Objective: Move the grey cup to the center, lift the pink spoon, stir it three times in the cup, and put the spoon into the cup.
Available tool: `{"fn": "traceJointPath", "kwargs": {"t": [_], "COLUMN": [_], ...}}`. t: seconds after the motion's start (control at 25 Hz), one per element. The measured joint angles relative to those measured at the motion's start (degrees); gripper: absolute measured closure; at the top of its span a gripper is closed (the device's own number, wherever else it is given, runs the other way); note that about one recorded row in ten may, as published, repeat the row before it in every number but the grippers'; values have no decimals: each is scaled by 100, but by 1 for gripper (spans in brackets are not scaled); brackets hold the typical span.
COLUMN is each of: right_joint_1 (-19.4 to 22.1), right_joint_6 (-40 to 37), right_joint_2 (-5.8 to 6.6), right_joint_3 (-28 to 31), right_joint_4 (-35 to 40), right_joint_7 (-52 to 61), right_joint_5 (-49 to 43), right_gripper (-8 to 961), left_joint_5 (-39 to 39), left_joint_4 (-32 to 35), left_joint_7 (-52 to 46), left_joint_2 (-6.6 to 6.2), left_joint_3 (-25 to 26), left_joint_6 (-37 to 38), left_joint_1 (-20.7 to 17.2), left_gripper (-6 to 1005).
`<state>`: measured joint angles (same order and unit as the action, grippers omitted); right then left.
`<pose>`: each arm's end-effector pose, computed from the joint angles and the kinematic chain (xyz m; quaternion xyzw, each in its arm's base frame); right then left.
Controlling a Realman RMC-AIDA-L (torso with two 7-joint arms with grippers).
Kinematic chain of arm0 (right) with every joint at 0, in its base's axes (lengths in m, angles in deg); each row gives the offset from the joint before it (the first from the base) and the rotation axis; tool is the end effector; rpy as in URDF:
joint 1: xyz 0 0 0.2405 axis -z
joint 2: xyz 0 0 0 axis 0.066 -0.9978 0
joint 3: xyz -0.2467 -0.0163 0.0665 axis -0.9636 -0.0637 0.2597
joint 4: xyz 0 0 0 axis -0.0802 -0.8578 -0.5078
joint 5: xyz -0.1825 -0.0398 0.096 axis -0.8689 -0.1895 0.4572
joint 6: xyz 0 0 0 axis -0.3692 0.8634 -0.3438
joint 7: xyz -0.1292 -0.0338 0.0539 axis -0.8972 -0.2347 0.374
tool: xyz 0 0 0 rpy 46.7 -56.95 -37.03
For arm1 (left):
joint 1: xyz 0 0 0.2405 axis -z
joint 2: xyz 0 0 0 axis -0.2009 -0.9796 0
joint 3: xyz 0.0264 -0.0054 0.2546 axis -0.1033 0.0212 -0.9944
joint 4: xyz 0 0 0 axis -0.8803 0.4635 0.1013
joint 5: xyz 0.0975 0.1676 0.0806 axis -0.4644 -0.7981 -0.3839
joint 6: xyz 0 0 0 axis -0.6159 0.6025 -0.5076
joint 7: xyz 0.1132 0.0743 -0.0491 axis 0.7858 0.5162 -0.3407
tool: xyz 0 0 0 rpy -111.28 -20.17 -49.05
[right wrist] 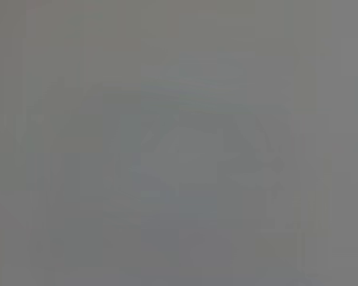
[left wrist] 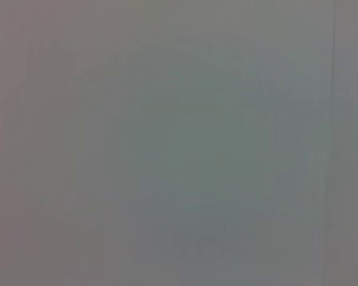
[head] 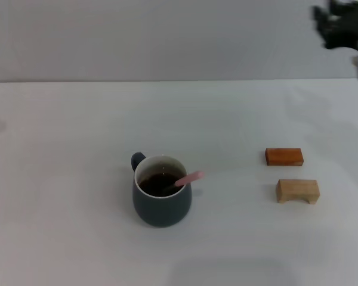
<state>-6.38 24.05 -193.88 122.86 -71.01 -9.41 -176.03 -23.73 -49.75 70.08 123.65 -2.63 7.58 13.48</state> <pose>0.1859 0.3835 0.0640 -0.7924 0.1985 0.1964 0.5422 -0.3589 0.3643 0.0765 -0.5478 -0.2717 -0.3032 0.7308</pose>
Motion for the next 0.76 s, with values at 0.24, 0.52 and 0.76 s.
{"fn": "traceJointPath", "kwargs": {"t": [0.24,0.52,0.76], "right_joint_1": [1013,1147,727], "right_joint_6": [-1233,-1558,-1605], "right_joint_2": [-16,-20,-2], "right_joint_3": [-360,80,572], "right_joint_4": [-30,571,1294], "right_joint_7": [-1829,-2384,-2408], "right_joint_5": [1988,2896,2869], "right_gripper": [713,713,713], "left_joint_5": [-110,-144,-145], "left_joint_4": [-7,-31,-32], "left_joint_7": [-9,-75,-159], "left_joint_2": [-16,-26,-26], "left_joint_3": [-9,16,17], "left_joint_6": [8,-16,-6], "left_joint_1": [-12,-26,-48], "left_gripper": [1001,1001,1001]}}
